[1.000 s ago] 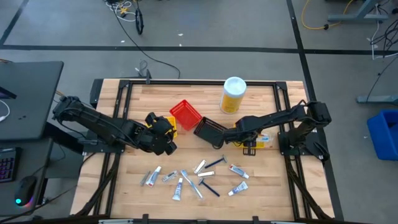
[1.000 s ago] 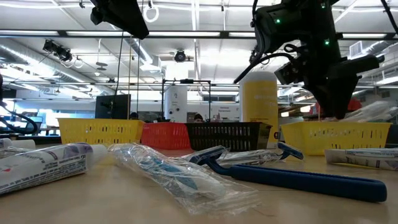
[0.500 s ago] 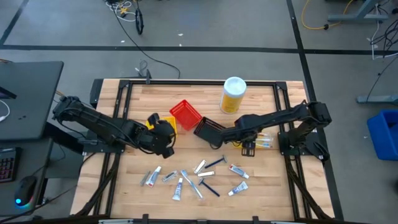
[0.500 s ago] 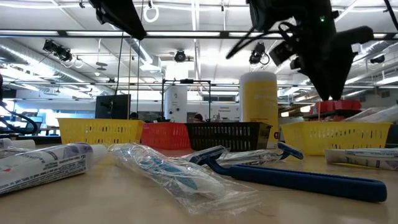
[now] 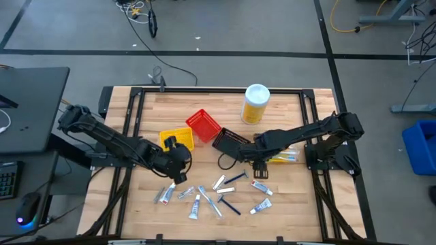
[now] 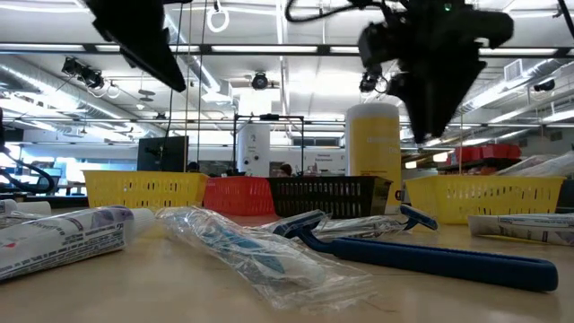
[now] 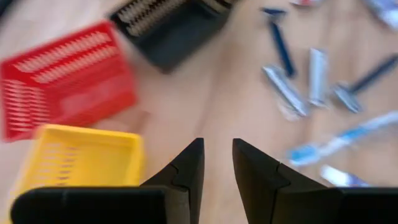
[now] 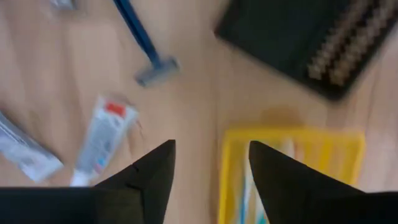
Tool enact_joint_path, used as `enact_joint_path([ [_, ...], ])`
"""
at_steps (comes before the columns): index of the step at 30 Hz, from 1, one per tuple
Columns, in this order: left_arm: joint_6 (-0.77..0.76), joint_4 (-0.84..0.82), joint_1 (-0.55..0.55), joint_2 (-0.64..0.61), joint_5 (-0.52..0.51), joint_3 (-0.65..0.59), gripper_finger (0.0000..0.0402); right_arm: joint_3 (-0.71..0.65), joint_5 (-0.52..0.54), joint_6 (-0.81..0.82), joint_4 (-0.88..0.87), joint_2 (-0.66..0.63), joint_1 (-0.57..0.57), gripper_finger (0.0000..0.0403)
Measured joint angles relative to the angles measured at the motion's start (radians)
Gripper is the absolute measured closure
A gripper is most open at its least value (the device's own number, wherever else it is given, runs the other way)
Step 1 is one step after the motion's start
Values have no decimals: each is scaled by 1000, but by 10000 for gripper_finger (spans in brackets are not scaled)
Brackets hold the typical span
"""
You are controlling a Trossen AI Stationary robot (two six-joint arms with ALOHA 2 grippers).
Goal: Pick & Place Travel size toiletries
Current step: Put the toothpaste into the black bin
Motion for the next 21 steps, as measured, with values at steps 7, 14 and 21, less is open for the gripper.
enact_joint_path([
  [7,104,198,-34,0,69,-52,311,0,1,-69,273,0,16,151],
  [14,144,263,-40,0,92,-75,311,0,1,-73,384,0,16,145],
  [21,145,263,-40,0,73,-75,311,0,2,-72,385,0,16,163],
])
